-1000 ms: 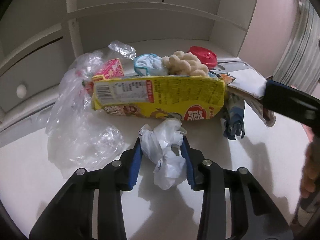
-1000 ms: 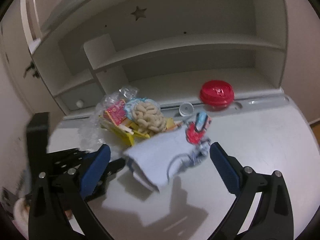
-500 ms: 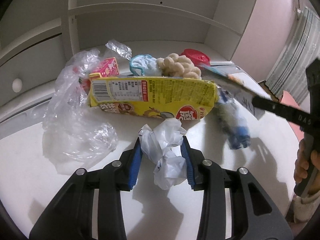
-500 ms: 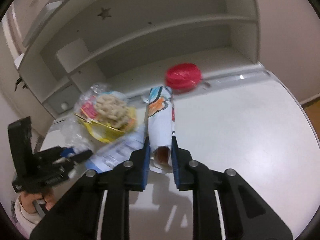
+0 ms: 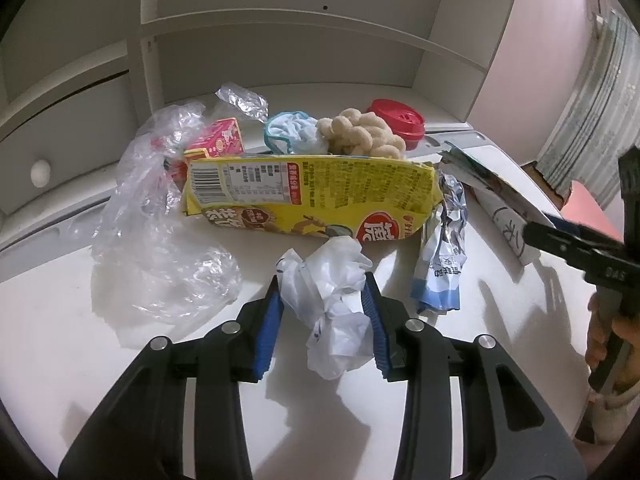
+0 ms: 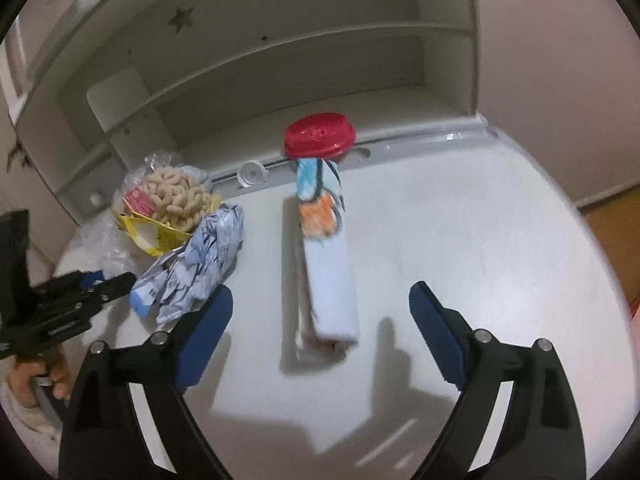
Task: Collect trash
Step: 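Grasp the crumpled white plastic bag with the left tool while the right tool grasps the rolled drawing paper, then carry the plastic bag and paper roll to the black bin and open both tools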
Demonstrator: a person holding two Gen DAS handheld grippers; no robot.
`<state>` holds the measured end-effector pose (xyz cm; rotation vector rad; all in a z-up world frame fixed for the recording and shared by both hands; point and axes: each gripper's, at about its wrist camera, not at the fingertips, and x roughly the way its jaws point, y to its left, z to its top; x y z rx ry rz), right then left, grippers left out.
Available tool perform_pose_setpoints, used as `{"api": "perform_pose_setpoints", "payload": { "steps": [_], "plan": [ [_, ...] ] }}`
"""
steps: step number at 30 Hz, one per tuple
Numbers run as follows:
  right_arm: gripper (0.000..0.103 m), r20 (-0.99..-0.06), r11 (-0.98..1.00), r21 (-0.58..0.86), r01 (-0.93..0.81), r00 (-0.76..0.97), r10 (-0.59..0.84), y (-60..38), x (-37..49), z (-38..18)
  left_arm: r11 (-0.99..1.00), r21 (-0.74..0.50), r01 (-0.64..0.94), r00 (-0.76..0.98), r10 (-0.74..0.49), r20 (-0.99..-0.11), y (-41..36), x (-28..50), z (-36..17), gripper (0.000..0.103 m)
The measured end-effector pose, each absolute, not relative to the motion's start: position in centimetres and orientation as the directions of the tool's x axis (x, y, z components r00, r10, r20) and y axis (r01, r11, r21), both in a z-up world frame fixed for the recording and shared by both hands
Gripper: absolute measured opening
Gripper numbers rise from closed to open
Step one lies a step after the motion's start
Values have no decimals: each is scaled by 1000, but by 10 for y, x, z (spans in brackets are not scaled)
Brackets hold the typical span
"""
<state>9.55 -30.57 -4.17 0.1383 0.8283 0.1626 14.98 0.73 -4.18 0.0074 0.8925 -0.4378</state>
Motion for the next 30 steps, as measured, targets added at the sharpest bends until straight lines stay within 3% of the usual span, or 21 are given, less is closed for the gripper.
{"api": "perform_pose_setpoints", "payload": {
  "steps": [2,4,5,6,9,21,30],
  "plan": [
    [73,-729,983,155,-101,660,183,-299,107,-41,911,-175,374,545,-368,-753,8,149,-41,38],
    [53,-745,985,130,-113,644,172,-293,119,-46,912,-172,373,546,-366,-753,8,149,-41,38],
    [36,-756,985,127,-115,632,171,-290,124,-51,911,-172,374,544,-366,-755,9,149,-41,38],
    [27,-761,985,128,-112,626,170,-289,128,-55,911,-174,375,541,-367,-757,9,149,-42,38],
    [16,-760,989,110,-96,634,146,-290,129,-61,911,-177,371,539,-367,-758,9,149,-42,37],
    [13,-738,986,150,-75,655,162,-296,123,-61,916,-171,363,548,-358,-756,10,152,-42,37],
    [13,-711,965,213,-153,653,260,-292,82,-51,921,-126,369,613,-343,-712,8,139,-23,37]
  ]
}}
